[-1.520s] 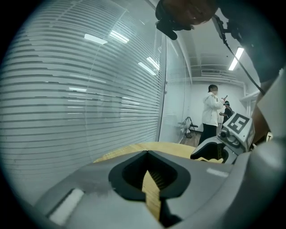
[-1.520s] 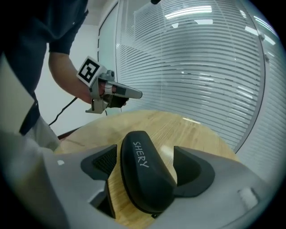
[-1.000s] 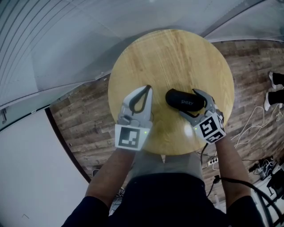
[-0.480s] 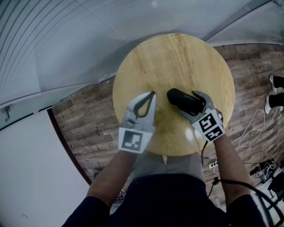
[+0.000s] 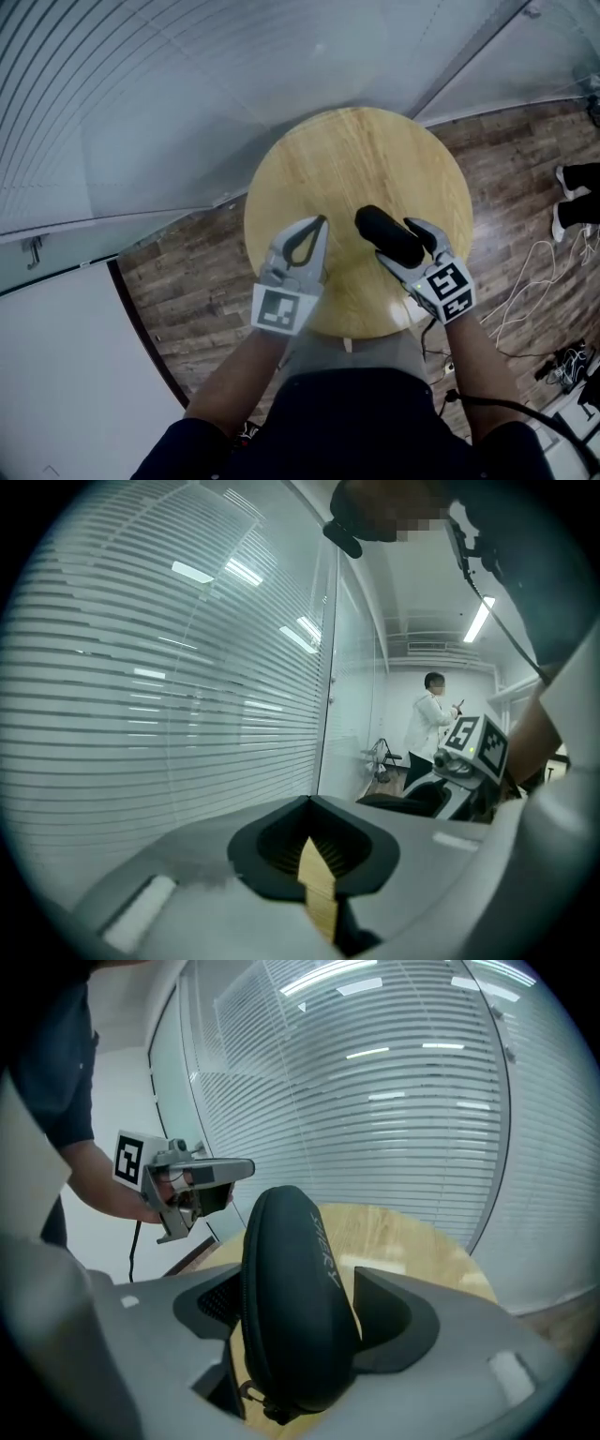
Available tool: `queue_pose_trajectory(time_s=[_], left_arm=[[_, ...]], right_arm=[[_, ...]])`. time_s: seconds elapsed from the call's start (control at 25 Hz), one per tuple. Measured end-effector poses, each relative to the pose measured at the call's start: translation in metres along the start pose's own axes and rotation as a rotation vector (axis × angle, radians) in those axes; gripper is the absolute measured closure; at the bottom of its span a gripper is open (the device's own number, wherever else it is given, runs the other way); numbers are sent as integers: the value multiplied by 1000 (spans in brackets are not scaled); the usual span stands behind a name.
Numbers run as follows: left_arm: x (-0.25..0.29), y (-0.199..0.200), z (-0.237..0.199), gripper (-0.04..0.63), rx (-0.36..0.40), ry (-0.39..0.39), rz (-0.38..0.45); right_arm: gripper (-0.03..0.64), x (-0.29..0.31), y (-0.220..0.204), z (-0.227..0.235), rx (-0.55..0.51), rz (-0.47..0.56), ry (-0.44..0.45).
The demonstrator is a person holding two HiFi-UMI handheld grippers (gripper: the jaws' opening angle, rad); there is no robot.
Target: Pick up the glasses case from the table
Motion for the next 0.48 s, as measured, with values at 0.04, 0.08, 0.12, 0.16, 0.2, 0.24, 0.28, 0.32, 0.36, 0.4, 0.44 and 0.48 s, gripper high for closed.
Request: queue_pose_trajectory(time_s=[0.04, 0.08, 0.12, 0.16, 0.2, 0.24, 0.28, 0.32, 0.36, 0.4, 0.44, 0.48], left_arm=[[-1, 6, 2, 592, 0, -2, 3], [-2, 11, 4, 592, -1, -2, 7], [-3, 18, 6, 592, -2, -1, 14], [-3, 24, 9, 592, -2, -1, 22], [-3, 32, 12, 592, -1, -4, 33], [-3, 39, 15, 592, 1, -9, 47], [-3, 46, 17, 592, 5, -17, 60], [-4, 53, 19, 592, 10, -26, 70], [-6, 59, 21, 592, 17, -36, 77], [-8, 65, 22, 592, 24, -45, 82], [-9, 71, 22, 592, 28, -51, 87], [-11, 76, 22, 592, 28, -54, 91]], right_arm=[[261, -5, 7, -1, 0, 15, -7], [261, -11, 13, -3, 6, 29, -13], [261, -16, 19, -3, 16, 44, -18], [261, -23, 24, -4, 28, 60, -23], [261, -29, 29, -4, 38, 77, -30], [261, -34, 34, -4, 47, 94, -37], [261, -40, 39, -4, 55, 109, -45], [261, -45, 44, -6, 63, 124, -53], [261, -50, 50, -7, 69, 141, -61], [261, -55, 55, -9, 73, 159, -69], [261, -60, 61, -11, 75, 181, -76], [261, -64, 68, -14, 77, 204, -81]])
Point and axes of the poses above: the fingertips, and each gripper's own axes: x forward along the fingers, z to its right, y out of its top, the point moved 4 cm from there along -x, backward along the fingers, and after that the axes turned 7 degrees about z, right-handed, at the moved point
